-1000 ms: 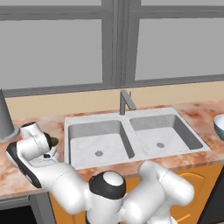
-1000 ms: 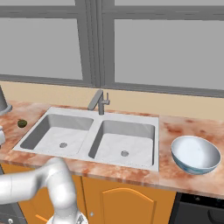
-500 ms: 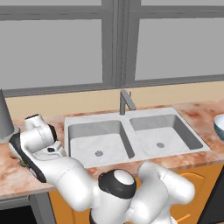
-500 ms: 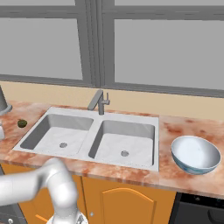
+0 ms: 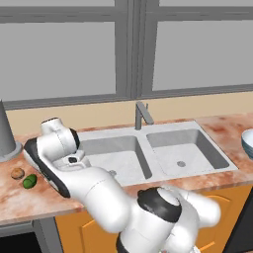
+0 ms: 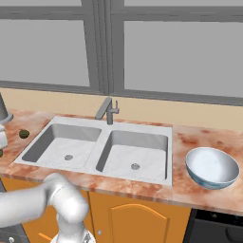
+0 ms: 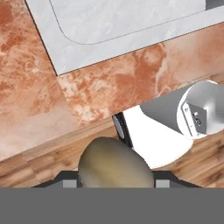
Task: There is a mixed pile of frozen fruits and vegetables on the counter. Locate all the frozen vegetables and place the items in a bowl on the counter. Take all the frozen fruits and defrost them in a running sink.
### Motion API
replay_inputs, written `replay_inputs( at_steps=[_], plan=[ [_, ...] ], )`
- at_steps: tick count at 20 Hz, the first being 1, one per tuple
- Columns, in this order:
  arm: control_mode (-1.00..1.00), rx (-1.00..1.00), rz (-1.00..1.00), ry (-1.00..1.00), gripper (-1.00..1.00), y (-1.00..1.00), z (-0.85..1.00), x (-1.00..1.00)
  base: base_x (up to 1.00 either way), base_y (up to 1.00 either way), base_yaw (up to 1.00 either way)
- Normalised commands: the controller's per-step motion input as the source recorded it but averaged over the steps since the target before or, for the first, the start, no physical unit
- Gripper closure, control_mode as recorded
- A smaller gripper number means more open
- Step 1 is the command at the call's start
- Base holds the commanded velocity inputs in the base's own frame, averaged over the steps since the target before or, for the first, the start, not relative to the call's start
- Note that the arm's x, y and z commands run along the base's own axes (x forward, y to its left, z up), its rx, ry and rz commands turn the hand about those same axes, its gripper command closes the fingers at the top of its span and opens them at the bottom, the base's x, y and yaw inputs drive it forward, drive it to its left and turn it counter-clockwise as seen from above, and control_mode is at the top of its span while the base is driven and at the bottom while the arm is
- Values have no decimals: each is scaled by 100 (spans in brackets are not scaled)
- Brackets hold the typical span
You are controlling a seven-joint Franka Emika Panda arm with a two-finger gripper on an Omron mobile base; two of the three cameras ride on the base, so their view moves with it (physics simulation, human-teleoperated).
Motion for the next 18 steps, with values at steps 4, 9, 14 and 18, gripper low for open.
replay_inputs(
  at_steps=[4, 9, 14, 18],
  plan=[
    [-100, -4, 0, -11, 100, -95, 19, -33, 0, 0, 0],
    [-100, -5, -2, -10, 100, -98, 28, -35, 0, 0, 0],
    [-100, -8, 0, -10, 100, -96, 37, -2, 0, 0, 0],
    [-100, -7, 0, -11, 100, -94, 36, -12, 0, 0, 0]
  ],
)
